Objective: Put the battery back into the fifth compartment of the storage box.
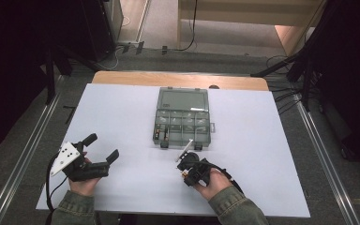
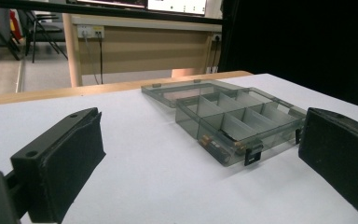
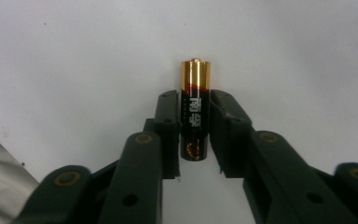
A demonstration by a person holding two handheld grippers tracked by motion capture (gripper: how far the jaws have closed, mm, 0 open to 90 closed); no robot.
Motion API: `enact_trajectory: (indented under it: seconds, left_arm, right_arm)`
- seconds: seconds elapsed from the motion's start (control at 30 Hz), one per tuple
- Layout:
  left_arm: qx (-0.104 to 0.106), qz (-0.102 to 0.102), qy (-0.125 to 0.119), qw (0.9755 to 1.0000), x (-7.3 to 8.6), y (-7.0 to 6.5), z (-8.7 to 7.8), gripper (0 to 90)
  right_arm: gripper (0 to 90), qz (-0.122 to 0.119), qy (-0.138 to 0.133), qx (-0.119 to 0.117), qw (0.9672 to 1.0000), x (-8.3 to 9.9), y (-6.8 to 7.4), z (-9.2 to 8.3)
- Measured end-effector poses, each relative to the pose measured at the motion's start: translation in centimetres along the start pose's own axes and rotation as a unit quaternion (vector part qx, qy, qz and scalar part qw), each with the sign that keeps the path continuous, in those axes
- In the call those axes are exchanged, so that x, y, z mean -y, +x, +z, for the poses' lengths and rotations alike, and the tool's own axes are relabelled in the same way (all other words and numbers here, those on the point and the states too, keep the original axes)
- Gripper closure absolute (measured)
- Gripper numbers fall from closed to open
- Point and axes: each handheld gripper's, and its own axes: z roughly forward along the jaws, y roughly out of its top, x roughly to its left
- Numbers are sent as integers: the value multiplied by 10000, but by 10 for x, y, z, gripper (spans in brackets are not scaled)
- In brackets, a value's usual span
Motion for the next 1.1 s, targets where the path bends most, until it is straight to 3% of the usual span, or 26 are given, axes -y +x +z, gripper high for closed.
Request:
enact_trajectory:
  seconds: [0.27, 0.63, 0.8, 1.1]
  left_arm:
    - [-9, 22, -14, 10000, 0, 0, 0, 0]
    - [-22, 25, -28, 10000, 0, 0, 0, 0]
    - [-25, 28, -21, 10000, 0, 0, 0, 0]
    - [-26, 37, -49, 10000, 0, 0, -1, 0]
  right_arm:
    - [777, -16, 33, -39, 10000, 0, -1, 0]
    - [776, 163, -303, -206, 9992, -8, -4, -4]
    - [777, 315, -381, -259, 9984, -18, -8, -12]
    - [777, 353, -602, -247, 9973, -41, -8, -21]
